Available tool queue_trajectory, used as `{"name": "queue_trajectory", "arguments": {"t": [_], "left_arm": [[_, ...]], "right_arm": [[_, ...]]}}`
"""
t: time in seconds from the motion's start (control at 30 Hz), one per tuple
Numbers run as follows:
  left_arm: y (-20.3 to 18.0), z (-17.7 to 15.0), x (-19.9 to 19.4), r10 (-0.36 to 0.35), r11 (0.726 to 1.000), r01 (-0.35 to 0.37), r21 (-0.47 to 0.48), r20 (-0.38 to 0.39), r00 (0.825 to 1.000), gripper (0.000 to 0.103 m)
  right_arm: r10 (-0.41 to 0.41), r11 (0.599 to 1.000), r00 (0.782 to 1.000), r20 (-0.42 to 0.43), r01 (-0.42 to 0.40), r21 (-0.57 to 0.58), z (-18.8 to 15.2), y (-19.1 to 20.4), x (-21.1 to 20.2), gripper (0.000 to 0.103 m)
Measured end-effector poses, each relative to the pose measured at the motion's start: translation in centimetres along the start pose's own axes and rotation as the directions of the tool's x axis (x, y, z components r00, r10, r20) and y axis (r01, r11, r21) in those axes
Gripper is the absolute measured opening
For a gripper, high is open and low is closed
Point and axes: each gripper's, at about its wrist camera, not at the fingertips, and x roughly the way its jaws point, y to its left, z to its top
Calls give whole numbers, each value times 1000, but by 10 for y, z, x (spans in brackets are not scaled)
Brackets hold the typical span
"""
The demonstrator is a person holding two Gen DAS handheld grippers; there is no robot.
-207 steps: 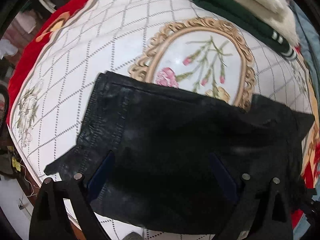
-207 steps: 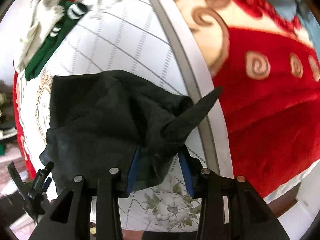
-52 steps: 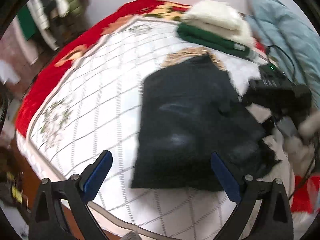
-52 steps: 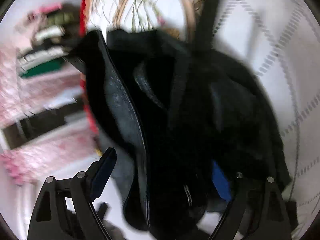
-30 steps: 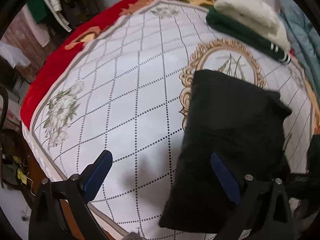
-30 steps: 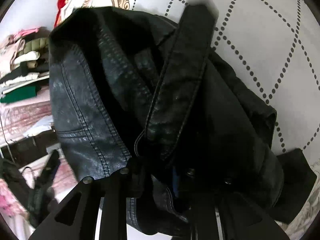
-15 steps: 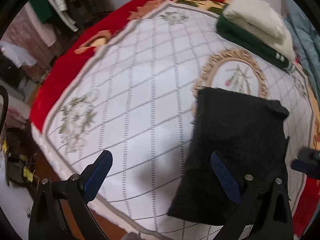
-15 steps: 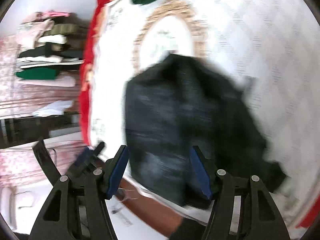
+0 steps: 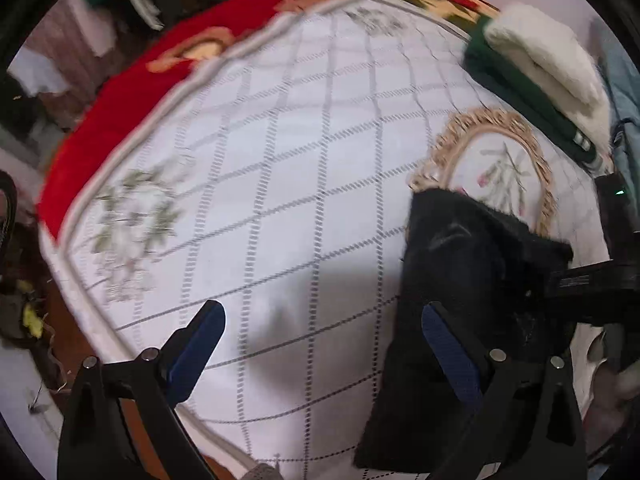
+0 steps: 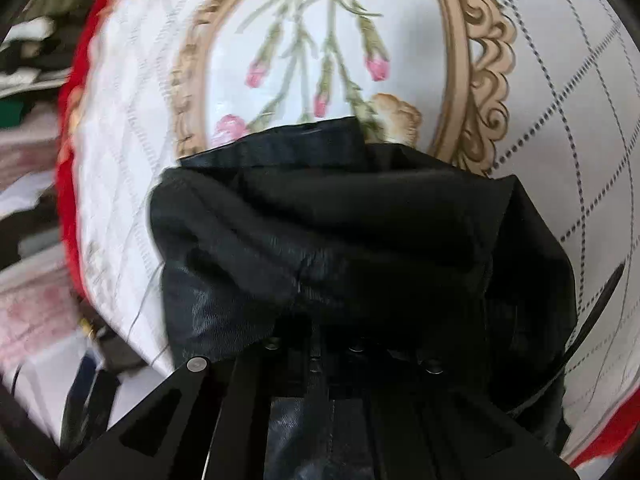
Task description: Fold large clothes
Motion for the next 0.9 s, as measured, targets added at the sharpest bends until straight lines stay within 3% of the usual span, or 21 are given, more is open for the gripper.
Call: {"name": "queue_trajectory", "arguments": {"t": [0.07,0.1,0.13,0.17,0.2,0.3,0.37,0.47,0.53,0.63,0.7,0.73,0.83,0.9], "left_arm": [[0,3,4,-62,998,63,25,-17,998,100],[0,4,7,-114,993,115,39,-32,993,100],[-1,6,11,-164,985,166,49,-53,985,100],[-2,7,15,-203,977,207,58,-73,976,100],[-4,9,19,-242,966,249,70,-95,965,100],[-16,12,33,-339,925,359,125,-155,928,100],[-29,13,43,-402,889,433,150,-199,894,100],[-44,12,60,-457,851,503,151,-259,851,100],[-55,9,76,-467,834,529,156,-311,828,100],[-60,5,86,-486,819,553,151,-329,810,102],[-60,5,89,-498,813,564,142,-331,801,102],[-61,5,89,-499,813,565,140,-334,800,102],[-64,6,90,-493,814,562,144,-340,801,102],[-64,7,89,-492,813,564,147,-347,799,102]], "right_arm": [[175,984,985,11,-175,20,-11,-19,-26,10],[222,974,975,28,-222,34,-20,-30,-39,22],[213,975,975,63,-217,55,-30,-44,-55,40],[196,977,976,91,-203,72,-37,-52,-60,86],[171,978,977,129,-184,100,-46,-63,-69,103],[130,964,975,180,-167,208,-70,-110,-78,103],[128,946,971,200,-180,271,-79,-143,-70,103],[82,952,976,204,-138,274,-76,-171,-55,103],[120,954,976,184,-164,250,-70,-181,-38,103],[148,964,969,199,-186,190,-62,-176,-28,103],[236,952,948,213,-269,144,-58,-170,-27,103],[284,939,936,207,-316,136,-57,-168,-27,103],[326,932,930,171,-346,105,-57,-161,-21,103],[372,916,915,158,-389,95,-58,-155,-21,103]]}}
